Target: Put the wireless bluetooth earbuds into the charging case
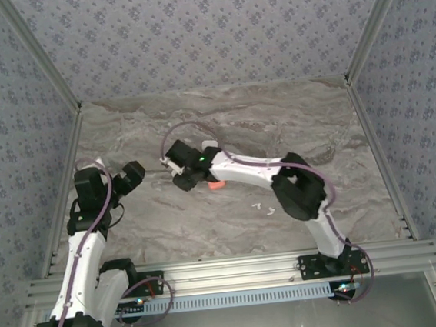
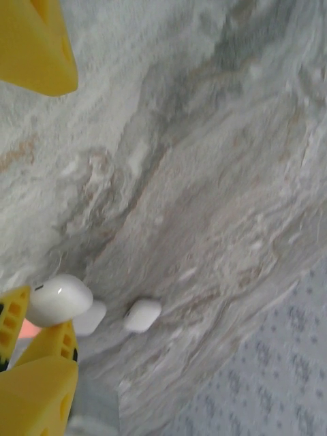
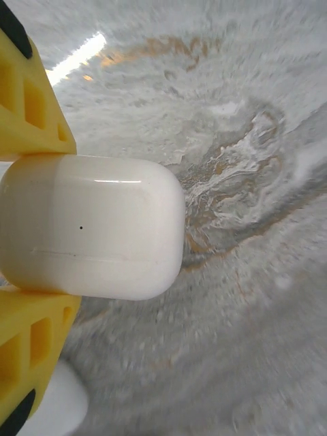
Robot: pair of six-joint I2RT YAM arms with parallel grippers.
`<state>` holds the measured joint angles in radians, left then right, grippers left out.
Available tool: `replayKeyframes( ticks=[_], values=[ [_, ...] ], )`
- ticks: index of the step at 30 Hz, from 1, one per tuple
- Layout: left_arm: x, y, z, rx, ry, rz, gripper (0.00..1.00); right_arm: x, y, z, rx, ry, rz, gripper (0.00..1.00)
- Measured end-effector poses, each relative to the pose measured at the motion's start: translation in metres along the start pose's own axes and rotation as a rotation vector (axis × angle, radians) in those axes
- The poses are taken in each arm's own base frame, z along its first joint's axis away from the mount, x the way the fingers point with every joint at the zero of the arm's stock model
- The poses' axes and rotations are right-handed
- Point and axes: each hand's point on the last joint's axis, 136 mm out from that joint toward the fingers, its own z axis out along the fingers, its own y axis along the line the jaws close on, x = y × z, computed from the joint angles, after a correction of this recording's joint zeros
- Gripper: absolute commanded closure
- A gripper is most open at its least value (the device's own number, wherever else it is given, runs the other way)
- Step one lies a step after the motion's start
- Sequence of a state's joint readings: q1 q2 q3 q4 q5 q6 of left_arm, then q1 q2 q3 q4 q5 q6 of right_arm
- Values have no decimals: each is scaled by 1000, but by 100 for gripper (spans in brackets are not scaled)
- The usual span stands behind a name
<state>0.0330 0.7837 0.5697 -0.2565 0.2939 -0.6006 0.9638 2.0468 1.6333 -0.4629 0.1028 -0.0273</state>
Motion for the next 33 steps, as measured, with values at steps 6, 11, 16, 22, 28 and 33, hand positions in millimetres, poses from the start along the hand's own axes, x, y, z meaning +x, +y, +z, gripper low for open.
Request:
replayKeyframes(
  ticks=[6,11,16,22,28,33],
  values=[
    [-4,-49,3,241,65,20,6,-8,-24,-73,22,-178,-80,57],
    [1,-85,3,425,139,35,8,8,-41,-106,60,-252,-158,57],
    [19,-130,0,589,246,97,11,25,-51,-132,84,-312,-234,57],
    [38,-166,-3,712,324,156,12,15,-47,-165,99,-424,-314,57],
    [60,-193,-4,788,398,204,13,9,-47,-173,107,-459,-355,57],
    [74,-207,-4,830,444,236,19,8,-45,-173,103,-461,-366,57]
  ],
)
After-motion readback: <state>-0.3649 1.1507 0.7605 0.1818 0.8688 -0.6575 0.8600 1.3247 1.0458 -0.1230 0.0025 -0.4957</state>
